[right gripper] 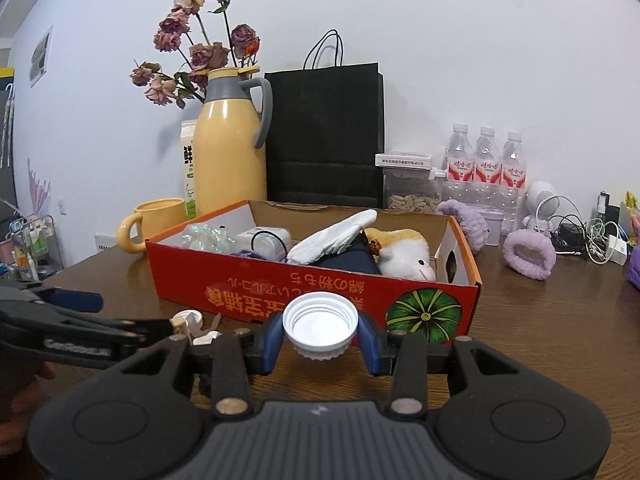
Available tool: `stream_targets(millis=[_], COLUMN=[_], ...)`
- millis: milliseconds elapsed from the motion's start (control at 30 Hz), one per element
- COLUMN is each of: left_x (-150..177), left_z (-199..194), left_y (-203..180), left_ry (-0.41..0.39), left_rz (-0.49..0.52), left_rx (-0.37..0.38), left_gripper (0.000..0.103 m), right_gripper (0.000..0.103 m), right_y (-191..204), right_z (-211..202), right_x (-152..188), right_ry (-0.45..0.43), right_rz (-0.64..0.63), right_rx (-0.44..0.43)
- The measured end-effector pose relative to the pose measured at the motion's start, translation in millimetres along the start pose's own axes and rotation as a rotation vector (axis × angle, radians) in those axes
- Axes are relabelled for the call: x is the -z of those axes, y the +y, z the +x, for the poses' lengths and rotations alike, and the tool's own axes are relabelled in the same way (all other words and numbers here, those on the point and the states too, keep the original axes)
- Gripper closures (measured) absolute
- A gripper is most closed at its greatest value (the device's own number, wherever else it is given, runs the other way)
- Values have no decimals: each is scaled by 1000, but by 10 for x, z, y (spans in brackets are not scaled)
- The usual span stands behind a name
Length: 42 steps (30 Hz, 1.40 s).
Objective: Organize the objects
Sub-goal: 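Grasp the small beige block with the left tool while the right tool holds the cap, then carry the cap and beige block into the box and open both tools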
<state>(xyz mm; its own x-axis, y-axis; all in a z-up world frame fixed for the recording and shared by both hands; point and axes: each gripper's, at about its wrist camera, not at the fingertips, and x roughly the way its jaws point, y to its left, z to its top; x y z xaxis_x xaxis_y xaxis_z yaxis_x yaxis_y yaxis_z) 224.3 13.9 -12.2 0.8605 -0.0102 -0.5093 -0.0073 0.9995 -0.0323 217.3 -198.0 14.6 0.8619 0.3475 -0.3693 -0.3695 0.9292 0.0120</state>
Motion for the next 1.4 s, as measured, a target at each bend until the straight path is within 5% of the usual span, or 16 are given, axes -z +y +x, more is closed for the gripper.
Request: stream_targets(millis=[100,300,333,700,933,1100,1400], left_x=[-23,-4,1,-10,-389,-720,-1079], left_z=[79,118,107,-178,-254,-79,591], left_y=[-33,-58,-67,-65,-129,-186,-142], left_ry=[21,51,48,-64,-148,-201,-182], left_rz=[-17,-17,-15,-36,-49,-58,-88], left_rx=[31,110,124,97,103,86,62], left_gripper=[19,85,90,91,91,91,91], right_gripper=[64,64,64,64,64,64,64], right_y=[15,30,33,41,39,67,-68], right_z=[-7,-17,-18,-38,-7,205,1012], right_x=[6,12,13,3,-232,-548,-855], right_ry=[0,-1,-2,-15,-71,-118,-91], right_rz=[-3,-8,-10,-14,-36,-76,-65], right_rx=[-2,-5,-5,-5,-20,-4,21])
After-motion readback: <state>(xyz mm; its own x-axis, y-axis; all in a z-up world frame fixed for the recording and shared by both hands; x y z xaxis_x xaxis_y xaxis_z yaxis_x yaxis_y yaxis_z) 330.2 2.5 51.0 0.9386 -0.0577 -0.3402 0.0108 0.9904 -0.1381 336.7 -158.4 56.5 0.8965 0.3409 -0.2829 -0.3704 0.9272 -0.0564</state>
